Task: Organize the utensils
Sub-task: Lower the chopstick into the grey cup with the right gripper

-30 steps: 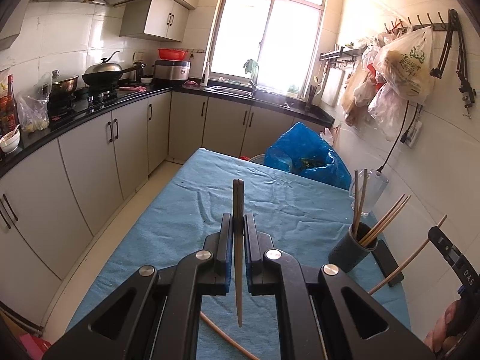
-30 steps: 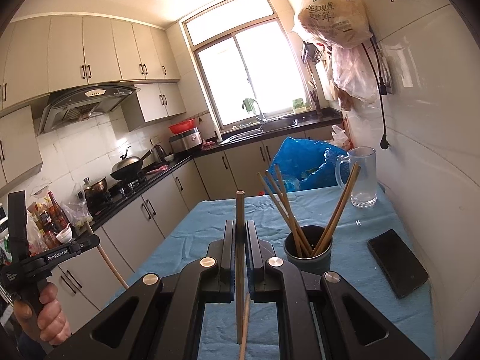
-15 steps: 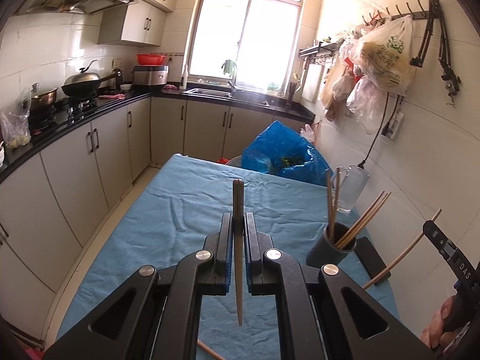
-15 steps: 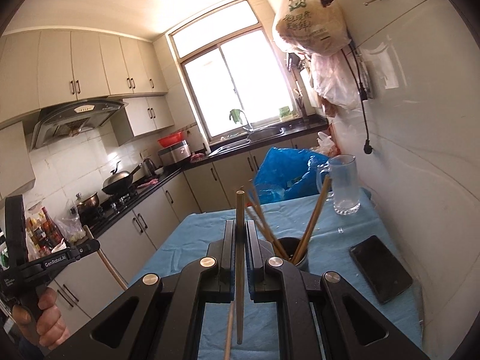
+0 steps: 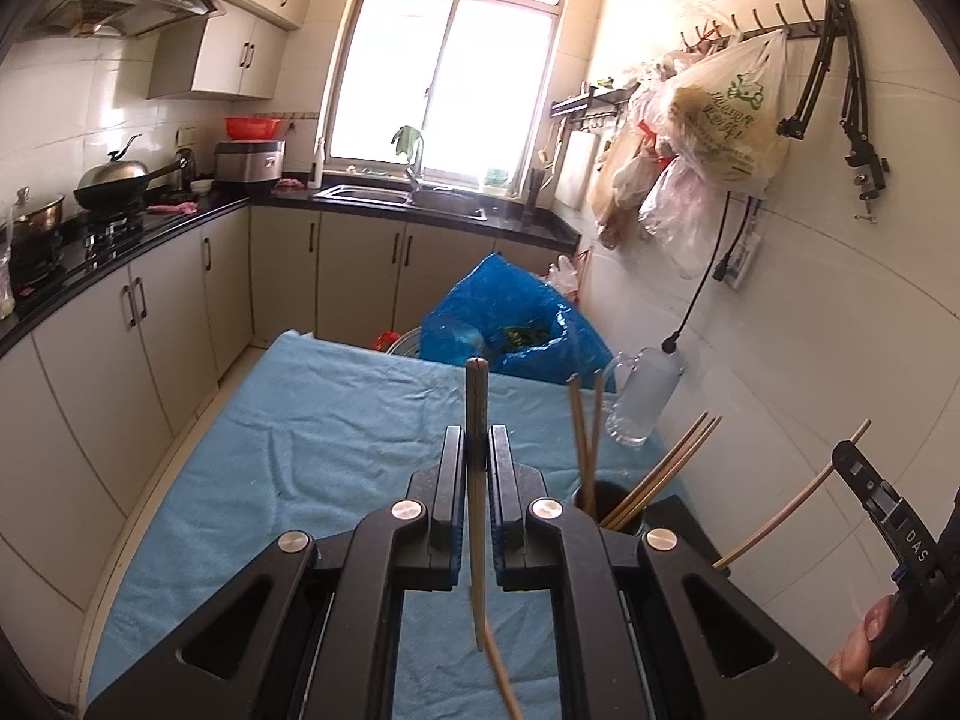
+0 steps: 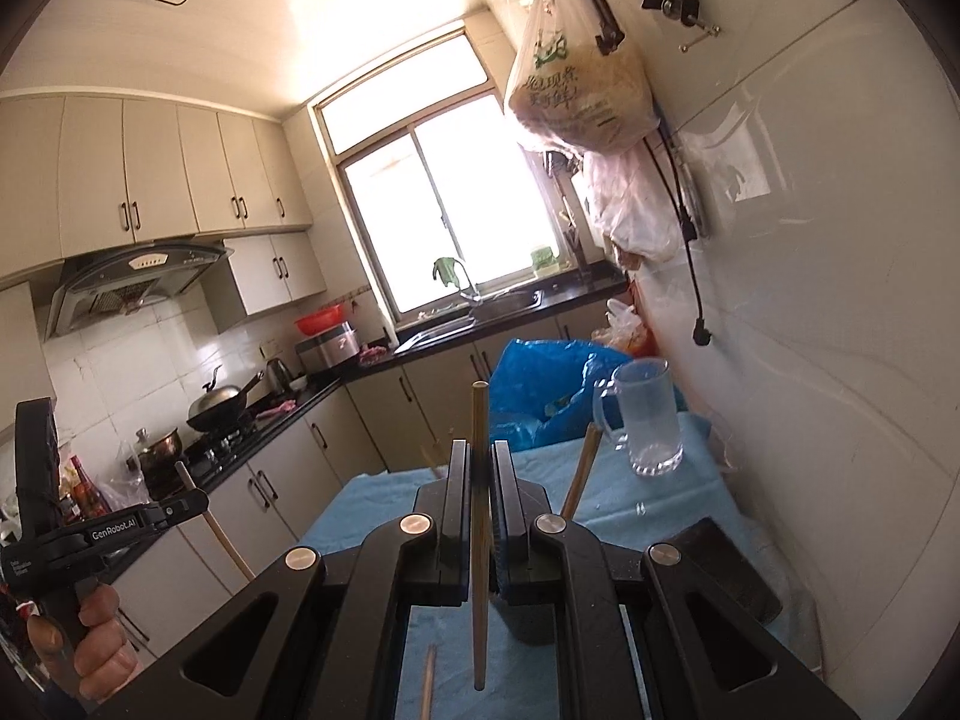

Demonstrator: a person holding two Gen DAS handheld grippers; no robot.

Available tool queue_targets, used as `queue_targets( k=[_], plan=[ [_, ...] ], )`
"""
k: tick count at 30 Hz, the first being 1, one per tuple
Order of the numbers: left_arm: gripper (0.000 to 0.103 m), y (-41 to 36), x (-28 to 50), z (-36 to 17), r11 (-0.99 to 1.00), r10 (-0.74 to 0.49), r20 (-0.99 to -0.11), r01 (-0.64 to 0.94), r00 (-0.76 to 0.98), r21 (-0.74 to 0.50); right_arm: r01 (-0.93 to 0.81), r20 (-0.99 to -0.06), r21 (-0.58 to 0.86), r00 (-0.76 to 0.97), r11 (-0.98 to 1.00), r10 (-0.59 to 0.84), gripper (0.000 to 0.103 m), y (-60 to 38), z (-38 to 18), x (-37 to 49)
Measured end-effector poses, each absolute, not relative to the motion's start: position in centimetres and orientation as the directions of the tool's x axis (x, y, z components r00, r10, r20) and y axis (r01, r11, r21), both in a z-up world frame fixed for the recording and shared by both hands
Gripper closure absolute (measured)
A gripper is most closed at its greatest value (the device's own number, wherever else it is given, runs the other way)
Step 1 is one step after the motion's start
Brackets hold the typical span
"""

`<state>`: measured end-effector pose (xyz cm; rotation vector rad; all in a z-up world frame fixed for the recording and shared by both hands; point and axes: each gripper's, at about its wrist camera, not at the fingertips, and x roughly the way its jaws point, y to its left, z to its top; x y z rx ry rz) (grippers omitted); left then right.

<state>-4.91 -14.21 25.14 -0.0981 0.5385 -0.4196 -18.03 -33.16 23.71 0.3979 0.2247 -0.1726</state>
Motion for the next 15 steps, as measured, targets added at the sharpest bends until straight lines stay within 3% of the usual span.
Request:
queue_targets(
  k=[15],
  plan=[
    [0.096, -21.5, -1.7, 29.8, 0.867, -0.497, -0.393, 0.436, 0.773, -0.239, 0.273, -0.198, 0.368, 0.957, 0.889, -0.212, 0.096, -36.9, 26.7, -14.8]
  ],
)
